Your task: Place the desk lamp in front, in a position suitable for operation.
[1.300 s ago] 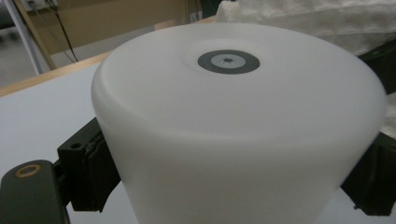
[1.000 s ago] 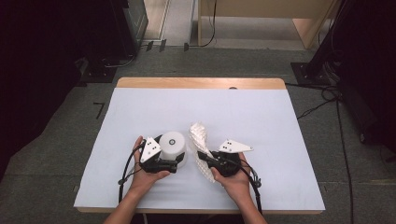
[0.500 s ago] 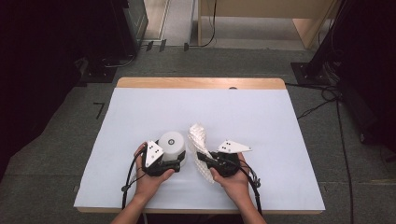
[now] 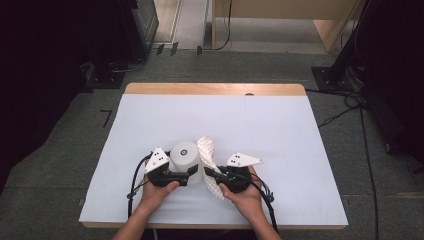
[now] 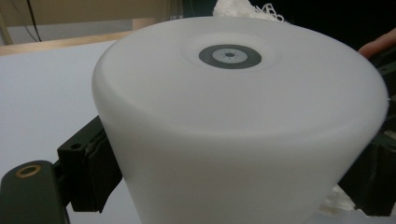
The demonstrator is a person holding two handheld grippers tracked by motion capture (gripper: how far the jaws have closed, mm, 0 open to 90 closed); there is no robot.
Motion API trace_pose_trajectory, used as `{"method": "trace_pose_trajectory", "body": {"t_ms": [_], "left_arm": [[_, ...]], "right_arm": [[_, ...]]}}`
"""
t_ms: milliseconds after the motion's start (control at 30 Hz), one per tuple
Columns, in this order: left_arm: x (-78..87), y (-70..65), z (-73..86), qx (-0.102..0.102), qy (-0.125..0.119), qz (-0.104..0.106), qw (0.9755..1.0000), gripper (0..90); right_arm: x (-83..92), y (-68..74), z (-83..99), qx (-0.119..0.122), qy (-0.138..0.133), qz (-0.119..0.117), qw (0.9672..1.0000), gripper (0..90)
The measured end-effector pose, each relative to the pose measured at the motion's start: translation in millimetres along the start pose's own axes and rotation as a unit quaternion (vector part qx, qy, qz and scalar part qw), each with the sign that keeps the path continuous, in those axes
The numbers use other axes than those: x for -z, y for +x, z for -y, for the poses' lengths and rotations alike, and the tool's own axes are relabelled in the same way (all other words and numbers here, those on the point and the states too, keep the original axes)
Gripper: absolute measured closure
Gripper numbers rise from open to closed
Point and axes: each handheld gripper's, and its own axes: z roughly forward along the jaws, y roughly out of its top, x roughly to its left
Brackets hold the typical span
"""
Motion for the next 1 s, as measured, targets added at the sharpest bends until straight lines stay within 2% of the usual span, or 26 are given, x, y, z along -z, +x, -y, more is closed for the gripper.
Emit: {"method": "trace_pose_trajectory", "body": {"t_ms": [200,433,500,600,833,900,1000], "left_arm": [[-4.2,-2.5,2.0,-0.008,0.012,0.008,0.9999,8.7],[-2.8,-5.2,-0.6,-0.021,0.008,0.011,0.9997,8.8],[0.2,-3.9,-3.6,-0.016,0.0,0.013,0.9998,8.8],[7.6,3.7,-8.8,0.01,-0.023,0.019,0.9995,8.8],[15.6,12.5,-12.8,0.018,-0.031,0.007,0.9993,8.8],[14.7,12.2,-12.1,0.016,-0.027,0.01,0.9995,8.8],[11.3,7.7,-11.1,0.0,-0.015,0.011,0.9998,8.8]], "right_arm": [[6.8,0.7,-4.6,-0.006,-0.018,-0.005,0.9998,80.6],[15.8,5.9,-12.9,0.01,-0.04,-0.011,0.9991,80.7],[13.6,4.7,-10.7,0.006,-0.035,-0.012,0.9993,80.6],[6.2,1.9,-4.9,-0.001,-0.019,-0.013,0.9997,80.7],[-8.1,4.6,2.9,0.0,0.012,-0.021,0.9997,80.6],[-8.7,5.7,3.2,0.0,0.014,-0.019,0.9997,80.6],[-6.2,5.6,1.8,0.001,0.008,-0.015,0.9999,80.6]]}}
